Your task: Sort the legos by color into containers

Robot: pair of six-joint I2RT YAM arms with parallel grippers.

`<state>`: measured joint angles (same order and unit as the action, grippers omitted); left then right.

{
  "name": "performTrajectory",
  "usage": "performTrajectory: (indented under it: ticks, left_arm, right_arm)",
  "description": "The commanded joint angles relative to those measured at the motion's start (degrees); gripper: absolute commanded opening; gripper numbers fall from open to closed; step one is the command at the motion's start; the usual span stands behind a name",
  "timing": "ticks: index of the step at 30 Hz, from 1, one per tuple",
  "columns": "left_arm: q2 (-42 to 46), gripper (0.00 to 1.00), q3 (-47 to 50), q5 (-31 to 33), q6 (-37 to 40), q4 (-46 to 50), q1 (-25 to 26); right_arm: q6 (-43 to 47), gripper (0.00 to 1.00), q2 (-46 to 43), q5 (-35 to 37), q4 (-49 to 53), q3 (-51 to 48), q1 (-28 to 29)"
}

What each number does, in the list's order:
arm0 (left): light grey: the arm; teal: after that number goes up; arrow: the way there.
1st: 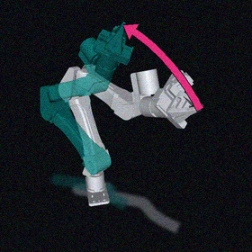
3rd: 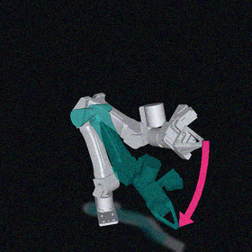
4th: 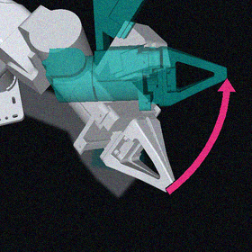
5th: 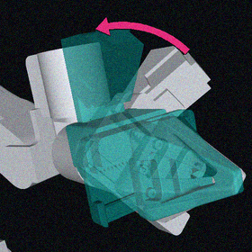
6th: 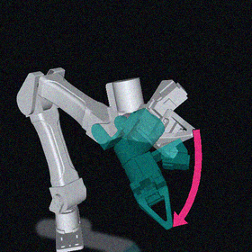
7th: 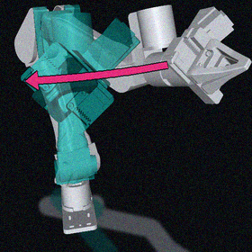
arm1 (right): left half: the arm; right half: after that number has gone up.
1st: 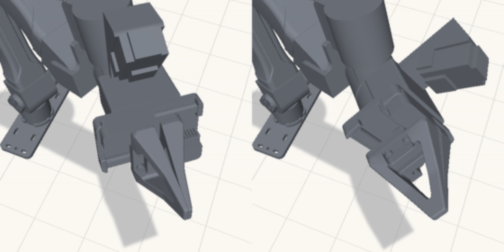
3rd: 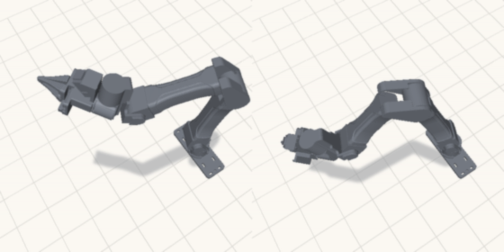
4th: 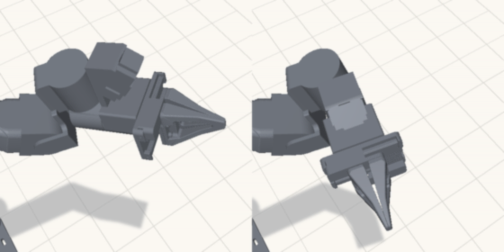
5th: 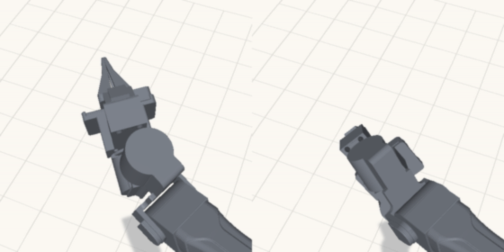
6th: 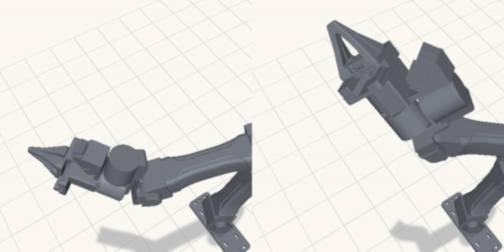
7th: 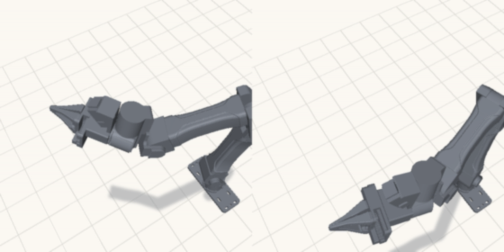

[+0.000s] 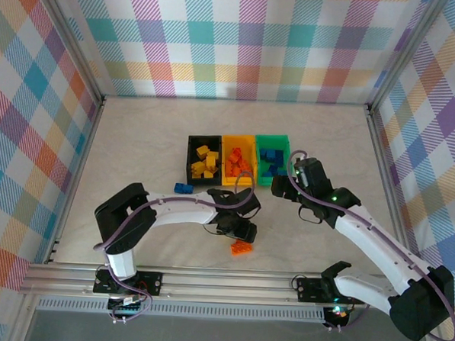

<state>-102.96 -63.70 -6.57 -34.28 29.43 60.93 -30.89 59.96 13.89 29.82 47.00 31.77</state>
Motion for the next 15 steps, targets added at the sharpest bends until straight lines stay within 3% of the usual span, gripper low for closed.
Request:
performTrajectory:
  ticks: [1, 15]
  left_arm:
    - [-3.02, 0.61, -1.36, -0.19, 2.43, 7.43, 1.64]
    - [0.9, 0.4, 1.92, 8.24, 2.81, 11.3, 0.95]
  right_arm:
    - [-0.75, 0.83, -1.69, -0.28, 0.28, -0.9, -0.52]
    - [-0.95, 0.83, -1.9, -1.32, -0.53, -1.35, -1.44]
